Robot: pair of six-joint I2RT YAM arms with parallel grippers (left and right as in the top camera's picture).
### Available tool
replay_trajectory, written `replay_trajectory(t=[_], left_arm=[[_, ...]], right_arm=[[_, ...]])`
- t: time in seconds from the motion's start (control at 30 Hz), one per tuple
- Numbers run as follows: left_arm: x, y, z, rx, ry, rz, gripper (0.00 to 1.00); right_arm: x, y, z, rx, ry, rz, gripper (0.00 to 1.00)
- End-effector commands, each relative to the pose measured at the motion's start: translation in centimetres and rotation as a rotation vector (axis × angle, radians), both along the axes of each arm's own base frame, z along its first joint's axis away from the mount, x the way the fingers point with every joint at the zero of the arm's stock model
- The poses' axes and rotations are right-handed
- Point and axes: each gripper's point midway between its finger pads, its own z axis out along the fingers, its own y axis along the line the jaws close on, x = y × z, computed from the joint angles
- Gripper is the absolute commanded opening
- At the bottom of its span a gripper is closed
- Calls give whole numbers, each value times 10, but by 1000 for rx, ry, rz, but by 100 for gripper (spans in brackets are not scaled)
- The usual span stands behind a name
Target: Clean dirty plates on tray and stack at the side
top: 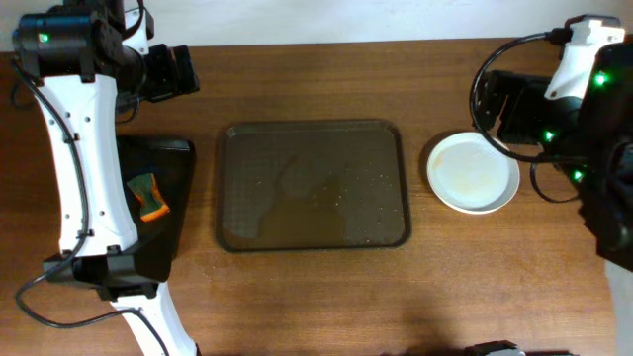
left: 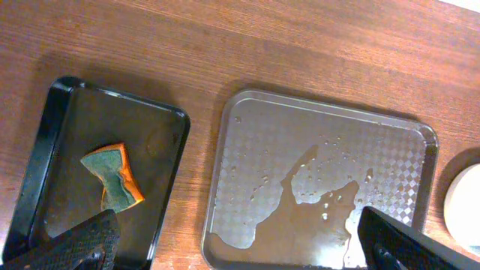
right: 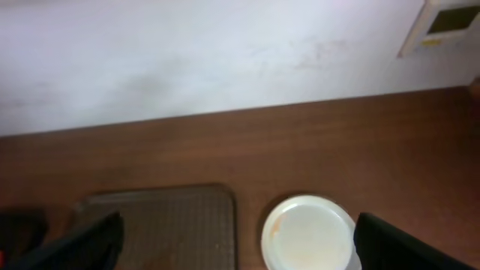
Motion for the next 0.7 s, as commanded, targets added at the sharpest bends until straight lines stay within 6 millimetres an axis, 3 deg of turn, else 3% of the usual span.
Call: replay_trajectory(t=[0.0,0.03,0.13,0.2,0.3,0.4,0.47,0.67], left_arm=[[1,-1,-3,0,6,-17,99],[1,-1,-3,0,6,-17,99],[1,-1,-3,0,6,-17,100],[1,-1,-3,0,6,-17,99],[1,-1,-3,0,6,-17,99],[1,-1,-3,0,6,-17,99],[1,-1,-3,0,6,-17,100],[1,-1,-3,0,6,-17,100]], right_arm=[[-6,-11,-13,-25,-60,-38,98],[-11,-15,-18,-14,-97,-44,98],[-46,-24,-71,-5,-237,-3,98],[-61,-23,-97,-2,-322,-2,99],[-91,-13,-153,19,-532,57,98],[-96,-11,-197,25,-597,70,98],[-89,-7,-224,37,-599,88,98],[-84,-7,-276,38,-454,84,98]])
